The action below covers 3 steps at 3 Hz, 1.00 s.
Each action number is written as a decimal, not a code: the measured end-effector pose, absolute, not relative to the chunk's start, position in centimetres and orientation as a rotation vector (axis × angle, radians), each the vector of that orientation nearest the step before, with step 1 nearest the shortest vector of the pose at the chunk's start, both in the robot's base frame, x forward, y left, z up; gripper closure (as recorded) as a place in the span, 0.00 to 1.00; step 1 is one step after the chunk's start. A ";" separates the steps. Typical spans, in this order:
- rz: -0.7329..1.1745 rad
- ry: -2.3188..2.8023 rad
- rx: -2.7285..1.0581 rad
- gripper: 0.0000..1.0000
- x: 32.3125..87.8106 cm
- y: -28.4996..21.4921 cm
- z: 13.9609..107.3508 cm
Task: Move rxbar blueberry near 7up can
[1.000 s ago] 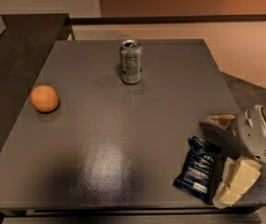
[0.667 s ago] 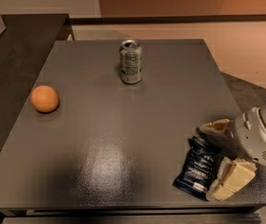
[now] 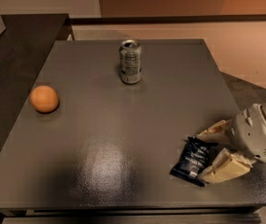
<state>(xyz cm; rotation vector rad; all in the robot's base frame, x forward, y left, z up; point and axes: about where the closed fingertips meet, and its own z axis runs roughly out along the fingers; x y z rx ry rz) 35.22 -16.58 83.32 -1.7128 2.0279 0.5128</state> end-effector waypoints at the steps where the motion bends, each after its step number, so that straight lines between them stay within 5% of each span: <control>1: 0.502 2.020 -1.710 0.87 35.8 -16.3 84.4; 2: 0.473 2.014 -1.703 1.00 37.0 -16.0 85.6; 3: 0.434 2.011 -1.686 1.00 39.1 -15.6 86.7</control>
Offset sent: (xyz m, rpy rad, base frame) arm 0.0360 0.0089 0.0369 -0.0100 -0.0616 -0.0249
